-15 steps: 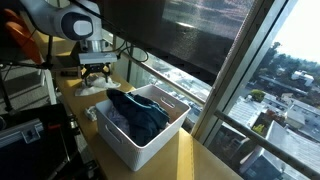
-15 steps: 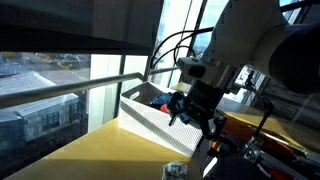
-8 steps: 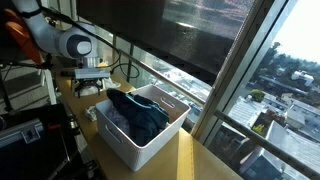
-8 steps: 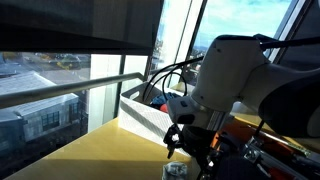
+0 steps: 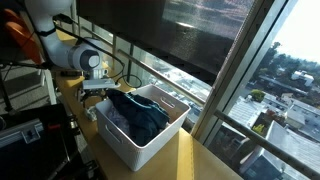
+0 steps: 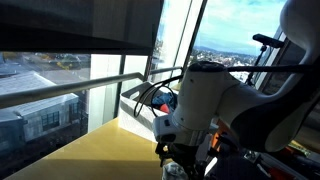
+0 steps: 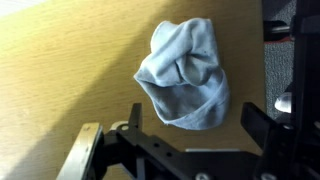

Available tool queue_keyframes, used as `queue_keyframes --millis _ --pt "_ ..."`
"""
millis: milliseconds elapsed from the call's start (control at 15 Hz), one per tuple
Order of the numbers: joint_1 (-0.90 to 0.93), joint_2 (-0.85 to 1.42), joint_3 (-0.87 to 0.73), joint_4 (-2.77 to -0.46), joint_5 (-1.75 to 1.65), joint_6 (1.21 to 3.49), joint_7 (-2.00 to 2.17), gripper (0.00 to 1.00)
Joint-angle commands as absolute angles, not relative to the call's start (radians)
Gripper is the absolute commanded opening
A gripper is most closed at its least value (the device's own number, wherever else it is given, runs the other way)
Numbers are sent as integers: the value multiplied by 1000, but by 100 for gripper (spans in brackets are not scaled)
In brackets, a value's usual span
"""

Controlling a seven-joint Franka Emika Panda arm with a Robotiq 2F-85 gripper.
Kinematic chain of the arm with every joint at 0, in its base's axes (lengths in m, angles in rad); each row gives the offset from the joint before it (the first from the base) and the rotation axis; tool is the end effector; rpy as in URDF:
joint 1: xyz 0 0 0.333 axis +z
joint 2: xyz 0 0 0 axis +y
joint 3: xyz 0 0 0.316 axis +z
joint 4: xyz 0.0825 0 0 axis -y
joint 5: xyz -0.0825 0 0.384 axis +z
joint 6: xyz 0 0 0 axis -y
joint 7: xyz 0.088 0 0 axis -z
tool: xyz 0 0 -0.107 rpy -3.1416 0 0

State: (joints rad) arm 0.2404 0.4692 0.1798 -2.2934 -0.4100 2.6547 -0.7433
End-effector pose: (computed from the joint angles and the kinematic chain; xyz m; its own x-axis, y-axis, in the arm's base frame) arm 0.4593 0.2239 0.1395 0.0495 0.9910 -0.1244 0.9986 -0.0514 -0.0122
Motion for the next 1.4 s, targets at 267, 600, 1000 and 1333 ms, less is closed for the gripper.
queue_keyframes --millis 267,600,1000,1333 --pt "241 620 140 -2159 -464 2641 -718 100" --pt "233 657 136 -2106 -461 2626 -728 74" --pt "230 652 143 -2066 -459 2597 -740 37" --pt "231 641 153 -2035 -455 2570 -746 1"
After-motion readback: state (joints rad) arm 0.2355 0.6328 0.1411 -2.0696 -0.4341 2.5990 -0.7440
